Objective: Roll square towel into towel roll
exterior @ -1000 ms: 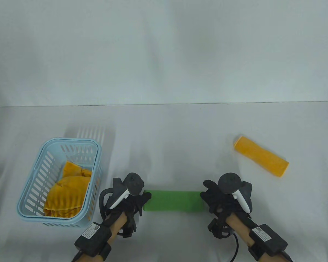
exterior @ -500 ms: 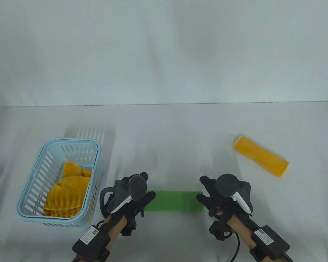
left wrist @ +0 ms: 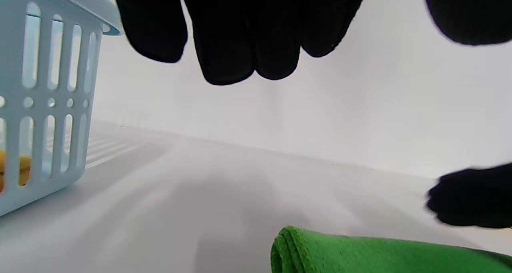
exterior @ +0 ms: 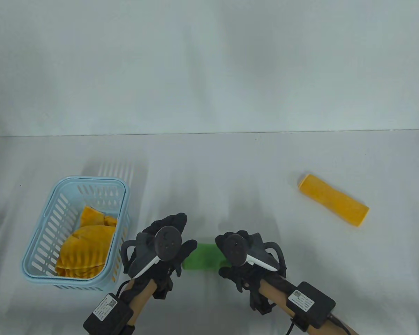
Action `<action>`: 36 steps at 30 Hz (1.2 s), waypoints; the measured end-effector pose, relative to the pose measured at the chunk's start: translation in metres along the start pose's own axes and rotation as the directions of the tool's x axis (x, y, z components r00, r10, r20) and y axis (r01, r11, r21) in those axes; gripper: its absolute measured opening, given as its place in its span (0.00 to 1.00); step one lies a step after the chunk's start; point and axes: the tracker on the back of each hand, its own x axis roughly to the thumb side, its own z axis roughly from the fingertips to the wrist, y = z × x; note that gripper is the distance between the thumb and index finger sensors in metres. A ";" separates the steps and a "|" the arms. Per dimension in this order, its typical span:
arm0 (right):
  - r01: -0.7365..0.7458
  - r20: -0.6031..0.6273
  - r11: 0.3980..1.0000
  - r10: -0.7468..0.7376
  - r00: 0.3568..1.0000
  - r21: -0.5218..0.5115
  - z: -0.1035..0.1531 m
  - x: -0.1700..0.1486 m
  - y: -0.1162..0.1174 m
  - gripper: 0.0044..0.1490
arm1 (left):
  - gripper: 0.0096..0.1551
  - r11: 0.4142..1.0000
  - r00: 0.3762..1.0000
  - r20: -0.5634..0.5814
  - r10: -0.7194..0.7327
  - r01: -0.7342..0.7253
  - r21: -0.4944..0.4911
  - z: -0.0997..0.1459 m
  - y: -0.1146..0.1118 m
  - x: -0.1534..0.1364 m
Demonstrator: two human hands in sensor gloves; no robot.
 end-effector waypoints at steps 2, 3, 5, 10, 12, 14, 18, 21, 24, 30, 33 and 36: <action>-0.046 -0.027 0.998 0.047 0.999 0.031 -0.010 0.004 0.007 0.55 | 0.50 1.000 1.000 0.003 0.005 -0.005 -0.001 0.000 0.000 0.000; -0.062 -0.038 0.997 0.064 0.997 0.044 -0.013 0.005 0.010 0.55 | 0.49 1.000 1.000 0.004 0.006 -0.006 -0.001 0.000 -0.001 -0.001; -0.084 -0.061 0.995 0.087 0.994 0.060 -0.020 0.006 0.015 0.55 | 0.49 1.000 1.000 0.006 0.006 -0.006 0.001 0.000 -0.001 -0.001; -0.119 -0.094 0.991 0.124 0.988 0.059 -0.032 0.010 0.017 0.54 | 0.49 1.000 1.000 0.016 0.003 -0.003 -0.003 -0.001 -0.002 0.000; -0.122 -0.103 0.990 0.129 0.986 0.070 -0.038 0.012 0.015 0.53 | 0.49 1.000 1.000 0.018 -0.004 0.004 -0.008 -0.001 -0.003 0.001; -0.097 -0.112 0.992 0.106 0.988 0.078 -0.043 0.012 0.013 0.52 | 0.49 1.000 1.000 0.016 -0.008 0.008 -0.011 -0.002 -0.004 0.001; -0.056 -0.125 0.998 0.060 0.990 0.039 -0.048 0.010 0.010 0.48 | 0.49 1.000 1.000 0.015 -0.003 0.003 -0.013 -0.002 -0.004 0.001; -0.030 -0.136 0.999 0.033 0.990 0.024 -0.052 0.009 0.009 0.45 | 0.49 1.000 1.000 0.017 -0.007 0.008 -0.019 -0.002 -0.005 0.001; -0.008 -0.150 1.000 0.009 0.989 0.008 -0.055 0.007 0.008 0.43 | 0.49 1.000 1.000 0.013 -0.007 0.007 -0.019 -0.002 -0.004 0.000; 0.046 -0.158 0.999 -0.045 0.986 0.002 -0.055 0.002 0.003 0.40 | 0.49 1.000 1.000 0.009 0.000 0.000 -0.015 -0.002 -0.004 -0.001; 0.092 -0.162 0.996 -0.094 0.982 -0.021 -0.048 -0.005 -0.007 0.40 | 0.49 1.000 1.000 0.005 0.004 -0.004 -0.005 -0.002 -0.002 -0.002; 0.142 -0.177 0.987 -0.153 0.972 -0.072 -0.035 -0.017 -0.028 0.40 | 0.49 1.000 1.000 0.007 0.009 -0.009 0.006 -0.001 0.000 -0.003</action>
